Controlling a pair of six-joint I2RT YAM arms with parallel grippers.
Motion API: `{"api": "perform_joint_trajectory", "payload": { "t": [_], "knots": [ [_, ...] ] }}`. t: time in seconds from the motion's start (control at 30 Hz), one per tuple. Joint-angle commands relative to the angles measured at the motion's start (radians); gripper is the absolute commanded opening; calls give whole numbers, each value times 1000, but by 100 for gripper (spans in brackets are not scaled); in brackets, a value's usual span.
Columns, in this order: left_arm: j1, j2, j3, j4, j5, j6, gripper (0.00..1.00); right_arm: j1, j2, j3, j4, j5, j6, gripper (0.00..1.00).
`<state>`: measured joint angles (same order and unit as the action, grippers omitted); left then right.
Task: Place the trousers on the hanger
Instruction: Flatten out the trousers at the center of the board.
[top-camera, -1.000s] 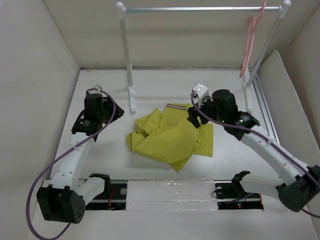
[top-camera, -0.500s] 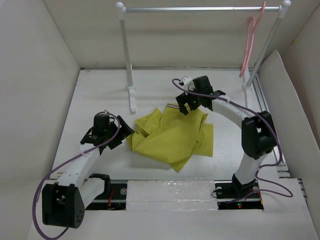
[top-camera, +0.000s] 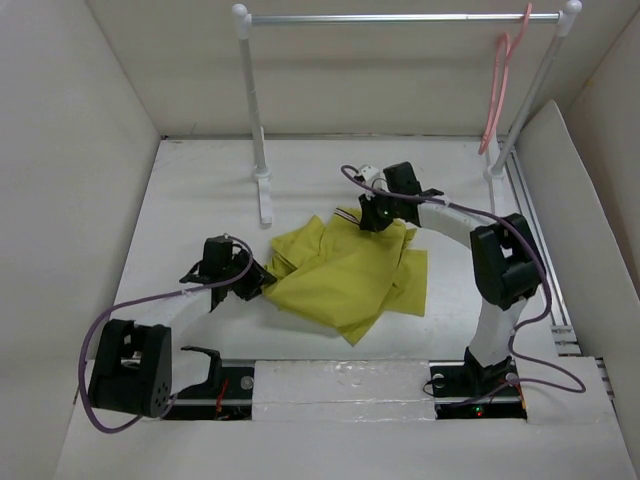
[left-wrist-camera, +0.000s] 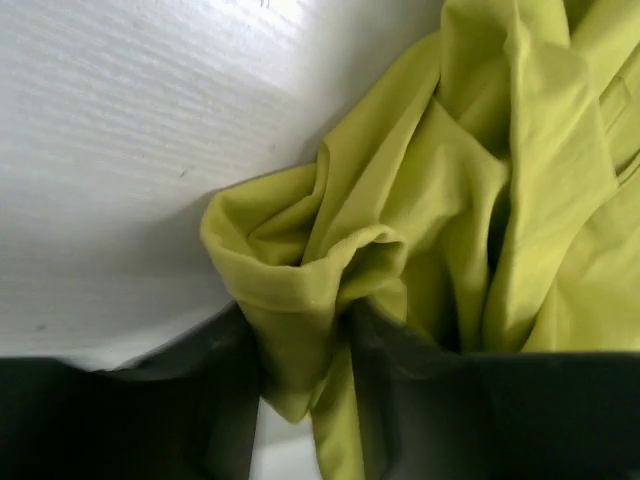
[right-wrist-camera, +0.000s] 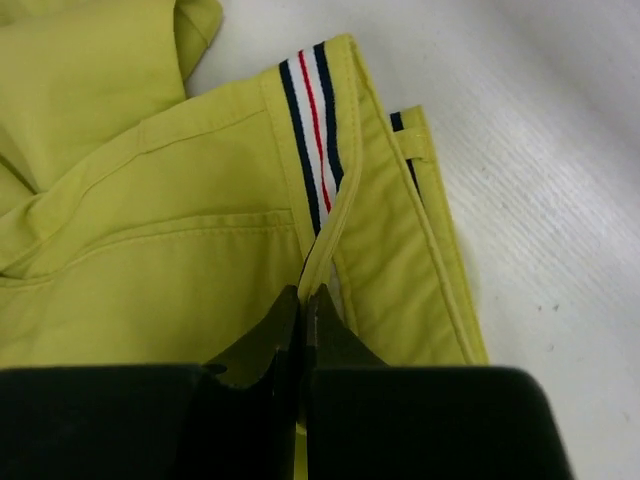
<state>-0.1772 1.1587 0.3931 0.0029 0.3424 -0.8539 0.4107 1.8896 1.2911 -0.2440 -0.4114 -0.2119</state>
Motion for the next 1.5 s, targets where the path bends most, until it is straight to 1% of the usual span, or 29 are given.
{"api": "perform_joint_trajectory", "payload": {
  "t": [0.0, 0.03, 0.07, 0.1, 0.13, 0.17, 0.2, 0.23, 0.27, 0.33, 0.37, 0.43, 0.47, 0.57, 0.67, 0.77, 0.83, 0.9, 0.97, 1.03, 1.07, 1.13, 1.17, 1.2, 1.23, 1.27, 1.3, 1.37, 1.47],
  "knots": [
    [-2, 44, 70, 133, -16, -11, 29, 22, -118, -42, 67, -35, 17, 0],
    [-2, 52, 94, 128, -20, -13, 0, 34, -150, -50, 63, -29, 16, 0],
    [-2, 49, 124, 105, -28, -13, 0, 46, -232, -61, 55, -14, 17, 0],
    [-2, -6, 212, 26, -77, 2, 0, 62, -412, -94, 23, 44, 26, 0],
    [-2, -7, 213, 25, -77, 3, 0, 72, -414, -95, 23, 45, 26, 0],
    [-2, -87, 287, 0, -133, 19, 0, 83, -482, -102, -26, 104, 34, 0],
    [-2, -132, 329, -88, -170, 35, 0, 94, -553, -98, -58, 137, 40, 0],
    [-2, -170, 380, -125, -215, 47, 0, 105, -687, -89, -87, 157, 43, 0],
    [-2, -242, 477, -161, -294, 61, 0, 135, -751, -73, -154, 204, 52, 0],
    [24, -280, 582, -240, -371, 108, 0, 166, -849, 9, -231, 244, 65, 0],
    [36, -298, 692, -271, -417, 122, 0, 195, -913, 49, -317, 269, 77, 0],
    [47, -304, 801, -349, -472, 164, 0, 224, -952, 173, -397, 289, 97, 0],
    [47, -313, 896, -371, -523, 179, 0, 237, -974, 216, -458, 284, 112, 0],
    [47, -326, 1062, -441, -606, 243, 0, 269, -986, 393, -540, 267, 140, 0],
    [38, -332, 1188, -529, -713, 295, 0, 269, -969, 578, -641, 288, 176, 0],
    [13, -308, 1251, -550, -772, 370, 0, 269, -929, 677, -756, 370, 248, 0],
    [2, -280, 1248, -561, -758, 398, 0, 269, -923, 647, -788, 454, 262, 0],
    [2, -217, 1186, -526, -683, 424, 0, 258, -932, 529, -779, 566, 270, 0],
    [2, -124, 1097, -489, -582, 424, 0, 206, -949, 427, -709, 632, 266, 0],
    [2, -38, 1057, -393, -534, 420, 0, 145, -946, 291, -626, 646, 258, 0],
    [2, 61, 1043, -367, -498, 409, 0, 58, -942, 236, -591, 628, 253, 0],
    [-7, 174, 1052, -302, -459, 394, 0, -45, -939, 63, -479, 599, 244, 0],
    [-19, 284, 1072, -275, -456, 383, 0, -102, -931, 6, -444, 544, 243, 0],
    [-30, 335, 1092, -276, -460, 378, 0, -225, -923, -50, -414, 516, 250, 0],
    [-54, 422, 1140, -315, -460, 339, 0, -344, -917, -202, -331, 423, 259, 0],
    [-54, 449, 1158, -328, -445, 339, 0, -345, -917, -203, -292, 352, 249, 0],
    [-74, 458, 1159, -327, -436, 328, 0, -427, -910, -229, -258, 283, 246, 0],
    [-116, 411, 1114, -282, -486, 320, 0, -438, -908, -257, -181, 205, 252, 0],
    [-99, 305, 1109, -290, -539, 314, 0, -379, -896, -186, -161, 140, 233, 0]
  ]
}}
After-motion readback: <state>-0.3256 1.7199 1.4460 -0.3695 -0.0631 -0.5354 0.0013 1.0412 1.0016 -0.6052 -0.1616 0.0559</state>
